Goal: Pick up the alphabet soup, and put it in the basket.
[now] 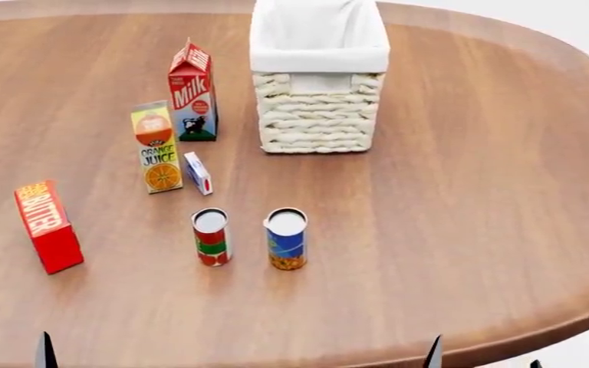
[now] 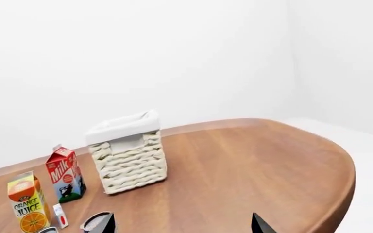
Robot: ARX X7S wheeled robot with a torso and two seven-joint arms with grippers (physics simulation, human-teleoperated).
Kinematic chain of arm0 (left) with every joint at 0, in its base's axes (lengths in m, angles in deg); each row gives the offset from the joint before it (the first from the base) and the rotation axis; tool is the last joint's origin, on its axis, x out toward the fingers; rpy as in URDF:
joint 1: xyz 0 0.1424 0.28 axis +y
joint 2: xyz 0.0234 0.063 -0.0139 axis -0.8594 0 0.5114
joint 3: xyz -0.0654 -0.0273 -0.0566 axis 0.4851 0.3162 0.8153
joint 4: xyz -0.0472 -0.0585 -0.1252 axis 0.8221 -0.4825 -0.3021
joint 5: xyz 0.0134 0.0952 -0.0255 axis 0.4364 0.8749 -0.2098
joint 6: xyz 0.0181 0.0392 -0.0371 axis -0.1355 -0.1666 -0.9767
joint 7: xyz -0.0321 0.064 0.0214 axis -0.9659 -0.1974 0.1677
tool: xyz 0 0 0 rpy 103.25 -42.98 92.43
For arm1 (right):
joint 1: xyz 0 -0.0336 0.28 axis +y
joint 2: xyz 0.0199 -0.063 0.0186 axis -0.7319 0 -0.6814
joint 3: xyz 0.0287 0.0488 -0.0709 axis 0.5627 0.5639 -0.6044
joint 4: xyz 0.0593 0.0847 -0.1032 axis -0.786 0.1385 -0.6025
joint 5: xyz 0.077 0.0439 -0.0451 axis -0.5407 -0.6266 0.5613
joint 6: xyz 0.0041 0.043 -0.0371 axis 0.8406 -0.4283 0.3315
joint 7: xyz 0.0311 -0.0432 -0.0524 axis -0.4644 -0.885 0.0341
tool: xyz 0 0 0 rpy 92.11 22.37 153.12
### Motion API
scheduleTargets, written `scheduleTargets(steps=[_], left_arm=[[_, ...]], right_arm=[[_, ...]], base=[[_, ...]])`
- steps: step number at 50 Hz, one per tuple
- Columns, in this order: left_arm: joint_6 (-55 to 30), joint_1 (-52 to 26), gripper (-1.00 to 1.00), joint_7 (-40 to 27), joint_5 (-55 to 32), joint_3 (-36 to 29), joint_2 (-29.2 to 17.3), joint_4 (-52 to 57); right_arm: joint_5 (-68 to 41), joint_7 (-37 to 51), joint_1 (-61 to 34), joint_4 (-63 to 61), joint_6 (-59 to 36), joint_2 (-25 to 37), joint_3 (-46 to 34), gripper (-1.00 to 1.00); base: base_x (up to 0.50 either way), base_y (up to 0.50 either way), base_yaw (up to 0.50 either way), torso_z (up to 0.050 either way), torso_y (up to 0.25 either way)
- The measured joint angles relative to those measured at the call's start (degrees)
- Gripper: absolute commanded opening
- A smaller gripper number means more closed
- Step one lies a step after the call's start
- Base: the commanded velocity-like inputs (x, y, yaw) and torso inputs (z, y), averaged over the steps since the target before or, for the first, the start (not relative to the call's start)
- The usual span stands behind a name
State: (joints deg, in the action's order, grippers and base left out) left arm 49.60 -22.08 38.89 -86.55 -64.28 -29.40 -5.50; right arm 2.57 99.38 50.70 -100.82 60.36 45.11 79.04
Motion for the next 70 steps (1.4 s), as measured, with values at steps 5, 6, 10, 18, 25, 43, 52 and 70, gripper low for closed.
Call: scheduleTargets(steps=[5,6,10,18,25,43,52,70], left_arm=[[0.0,0.01,1.0,-0.19,-0.08,-0.16,-0.16,0.07],[-0.01,0.0,1.0,-0.23,-0.09,-0.19,-0.19,0.07],[-0.01,-0.02,1.0,-0.38,-0.1,-0.35,-0.29,0.09],[0.07,0.0,1.0,-0.68,-0.17,-0.6,-0.5,0.13],[0.22,0.01,1.0,-0.91,-0.26,-0.78,-0.7,0.1],[0.83,-0.09,1.0,-1.47,-0.43,-1.16,-1.13,-0.18],[1.06,-0.09,1.0,-1.81,-0.43,-1.38,-1.32,-0.17],[1.33,-0.11,1.0,-2.41,-0.45,-1.89,-1.71,-0.22]], right_arm=[[-0.1,0.08,0.0,0.01,0.1,0.17,-0.19,1.0],[-0.13,0.09,0.0,0.01,0.12,0.2,-0.24,1.0],[-0.19,0.15,0.03,-0.01,0.18,0.33,-0.43,1.0],[-0.17,0.24,0.19,-0.14,0.41,0.56,-0.88,1.0],[-0.02,0.28,0.18,-0.1,0.55,0.72,-1.43,1.0],[1.07,-0.6,0.4,-0.14,1.77,1.34,-3.68,1.0],[0.91,-1.04,0.56,-0.13,2.56,1.64,-4.24,1.0],[1.65,-0.64,0.57,0.15,3.35,2.08,-4.99,1.0]], base=[[0.0,-0.22,0.0,0.0,0.0],[0.0,-0.22,0.0,0.0,0.0],[0.0,-0.21,0.0,0.0,0.0],[0.0,-0.22,0.0,0.0,0.0],[0.0,-0.22,0.0,0.0,0.0],[0.21,-0.08,0.0,0.0,0.0],[0.32,-0.06,0.0,0.0,0.0],[0.29,-0.03,0.0,0.0,0.0]])
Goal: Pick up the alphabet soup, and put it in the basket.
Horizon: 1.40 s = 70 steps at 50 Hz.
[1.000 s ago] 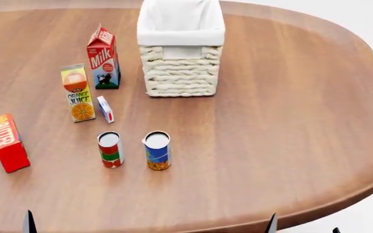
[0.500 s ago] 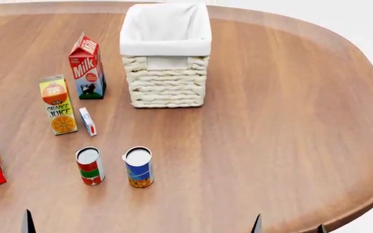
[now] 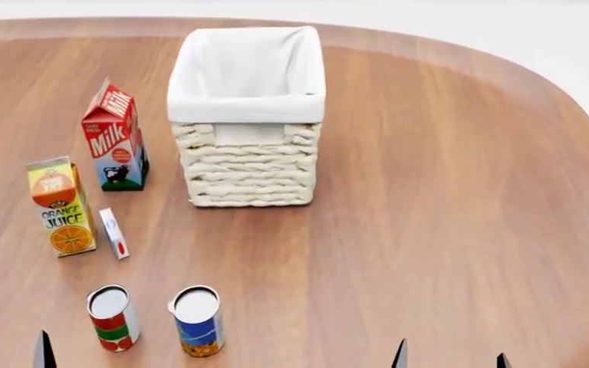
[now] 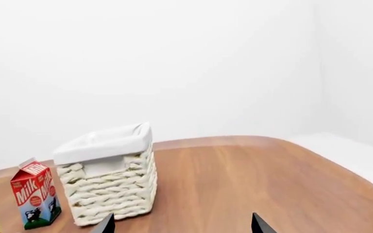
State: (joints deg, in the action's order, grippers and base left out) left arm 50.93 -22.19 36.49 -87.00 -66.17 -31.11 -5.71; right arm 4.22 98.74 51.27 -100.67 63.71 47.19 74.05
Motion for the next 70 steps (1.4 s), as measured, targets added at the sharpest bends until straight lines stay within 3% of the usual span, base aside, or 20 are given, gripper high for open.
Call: scheduleTargets(steps=[70], left_arm=[[0.68,-0.45,1.0,-1.82,-0.4,-1.81,-1.44,-0.56]], right_arm=[[1.06,2.34,-0.48,0.91,1.46,1.26,-1.77,1.0]], base=[[0.23,0.07,0.0,0.0,0.0]])
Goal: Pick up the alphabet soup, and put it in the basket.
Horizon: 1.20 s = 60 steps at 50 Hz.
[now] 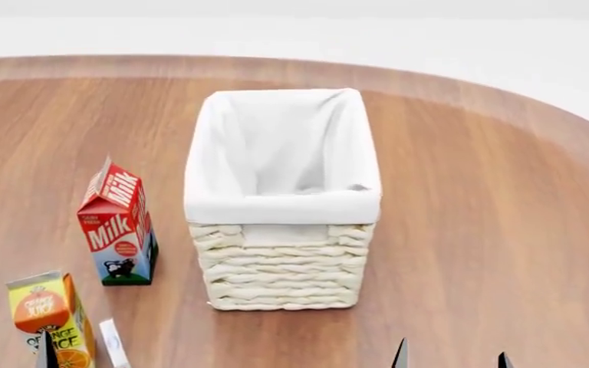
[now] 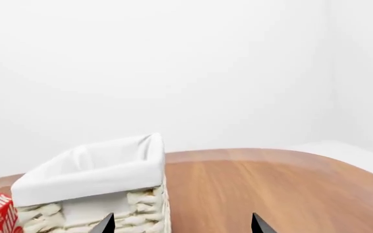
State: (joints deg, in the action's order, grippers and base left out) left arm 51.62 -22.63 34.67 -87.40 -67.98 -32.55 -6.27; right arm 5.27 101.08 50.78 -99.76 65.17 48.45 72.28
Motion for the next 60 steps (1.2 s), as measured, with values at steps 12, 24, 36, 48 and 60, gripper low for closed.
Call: scheduleTargets(steps=[12,24,36,48,60], left_arm=[[0.11,-0.02,1.0,-0.28,-0.15,-0.21,-0.28,0.01],[0.23,0.05,1.0,-0.59,-0.18,-0.49,-0.49,0.06],[0.37,-0.04,1.0,-0.85,-0.29,-0.72,-0.69,-0.03],[0.5,0.0,1.0,-1.14,-0.4,-0.93,-0.91,0.03],[0.62,0.15,1.0,-1.42,-0.51,-1.11,-1.18,0.14]], right_arm=[[-0.42,0.21,0.0,-0.04,0.09,0.25,-0.18,1.0],[-1.06,0.26,-0.05,0.03,0.21,0.5,-0.3,1.0],[-1.45,0.05,-0.22,0.29,0.31,0.72,-0.81,1.0],[-1.68,-0.08,-0.21,0.54,0.74,0.89,-1.22,1.0],[-1.55,0.2,-0.21,0.54,0.83,1.05,-1.59,1.0]], base=[[0.27,0.0,0.0,0.0,0.0],[0.24,0.0,0.0,0.0,0.0],[0.06,0.0,0.0,0.0,0.0],[0.03,0.0,0.0,0.0,0.0],[0.09,-0.08,0.0,0.0,0.0]])
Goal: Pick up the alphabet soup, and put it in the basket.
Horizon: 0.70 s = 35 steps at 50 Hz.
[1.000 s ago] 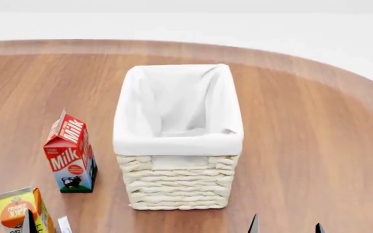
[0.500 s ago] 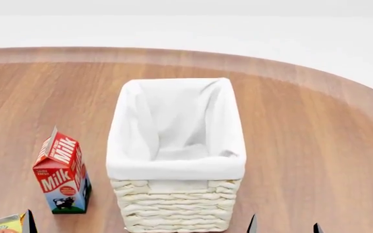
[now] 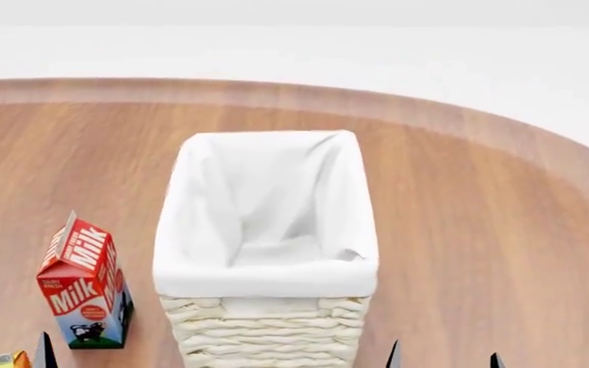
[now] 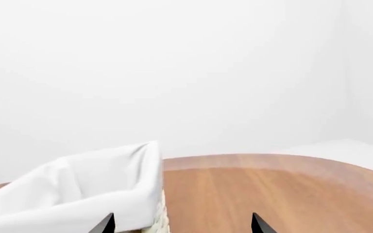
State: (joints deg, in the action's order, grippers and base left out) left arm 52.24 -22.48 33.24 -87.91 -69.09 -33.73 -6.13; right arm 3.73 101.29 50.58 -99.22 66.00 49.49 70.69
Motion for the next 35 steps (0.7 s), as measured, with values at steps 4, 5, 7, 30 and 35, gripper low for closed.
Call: scheduleTargets(steps=[4,5,7,30,35], left_arm=[[0.02,0.07,1.0,-0.09,-0.04,-0.06,-0.09,0.1],[0.02,0.09,1.0,-0.12,-0.05,-0.08,-0.11,0.13],[0.03,0.11,1.0,-0.16,-0.08,-0.12,-0.15,0.17],[0.28,0.06,1.0,-0.55,-0.34,-0.47,-0.6,0.07],[0.34,-0.05,1.0,-0.62,-0.39,-0.57,-0.66,-0.06]], right_arm=[[-0.1,0.06,-0.02,0.01,0.02,0.07,-0.07,1.0],[-0.14,0.07,-0.02,0.01,0.03,0.09,-0.08,1.0],[-0.22,0.09,-0.03,0.01,0.08,0.14,-0.09,1.0],[0.93,0.45,-0.17,0.17,0.06,0.52,-1.36,1.0],[0.86,0.47,-0.3,0.33,0.1,0.6,-1.47,1.0]], base=[[0.12,-0.08,0.0,0.0,0.0],[0.11,-0.03,0.0,0.0,0.0],[0.05,0.0,0.0,0.0,0.0],[0.03,0.0,0.0,0.0,0.0],[0.08,0.0,0.0,0.0,0.0]])
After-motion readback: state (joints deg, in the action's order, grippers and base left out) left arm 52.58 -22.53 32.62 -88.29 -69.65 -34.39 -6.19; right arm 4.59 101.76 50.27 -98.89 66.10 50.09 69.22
